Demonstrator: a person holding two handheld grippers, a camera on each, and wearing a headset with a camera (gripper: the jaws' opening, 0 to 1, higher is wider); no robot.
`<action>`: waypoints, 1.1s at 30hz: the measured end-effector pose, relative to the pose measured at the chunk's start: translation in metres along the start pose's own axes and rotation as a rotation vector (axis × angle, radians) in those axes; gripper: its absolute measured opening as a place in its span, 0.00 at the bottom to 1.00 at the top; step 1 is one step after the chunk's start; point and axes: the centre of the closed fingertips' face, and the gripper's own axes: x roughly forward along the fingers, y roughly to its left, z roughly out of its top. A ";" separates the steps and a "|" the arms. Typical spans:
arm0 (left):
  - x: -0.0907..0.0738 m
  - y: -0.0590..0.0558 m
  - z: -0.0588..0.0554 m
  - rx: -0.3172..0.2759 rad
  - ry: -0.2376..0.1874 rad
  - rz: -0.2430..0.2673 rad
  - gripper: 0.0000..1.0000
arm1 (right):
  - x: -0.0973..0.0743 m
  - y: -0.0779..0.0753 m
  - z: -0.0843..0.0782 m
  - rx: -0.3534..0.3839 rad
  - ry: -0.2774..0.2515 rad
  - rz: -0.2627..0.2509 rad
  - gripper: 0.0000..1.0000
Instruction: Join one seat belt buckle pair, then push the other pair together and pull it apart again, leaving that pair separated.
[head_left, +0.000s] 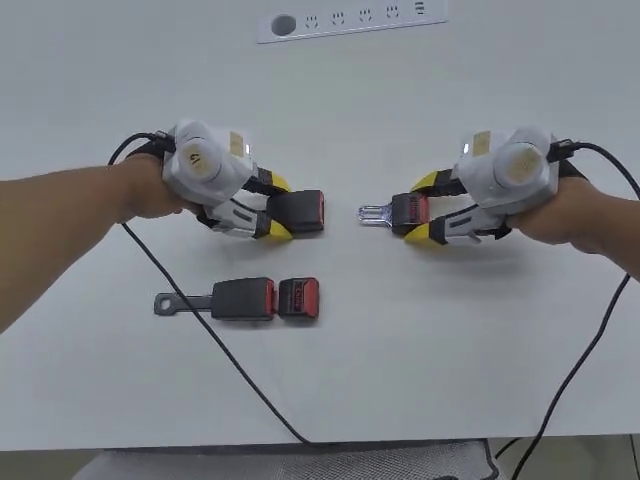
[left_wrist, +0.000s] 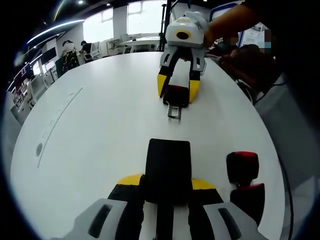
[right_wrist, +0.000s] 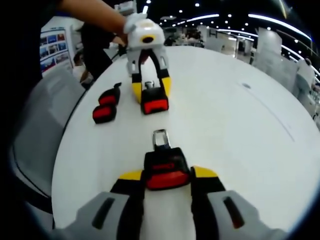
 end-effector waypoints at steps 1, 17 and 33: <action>0.000 0.000 0.000 -0.001 0.000 -0.001 0.34 | -0.002 -0.001 -0.003 0.004 0.003 -0.003 0.36; 0.000 0.000 0.000 0.000 0.000 0.002 0.35 | -0.040 -0.014 -0.031 0.031 0.058 -0.011 0.36; 0.002 -0.002 0.004 -0.010 0.037 0.015 0.37 | -0.038 -0.023 -0.034 0.056 0.085 -0.041 0.49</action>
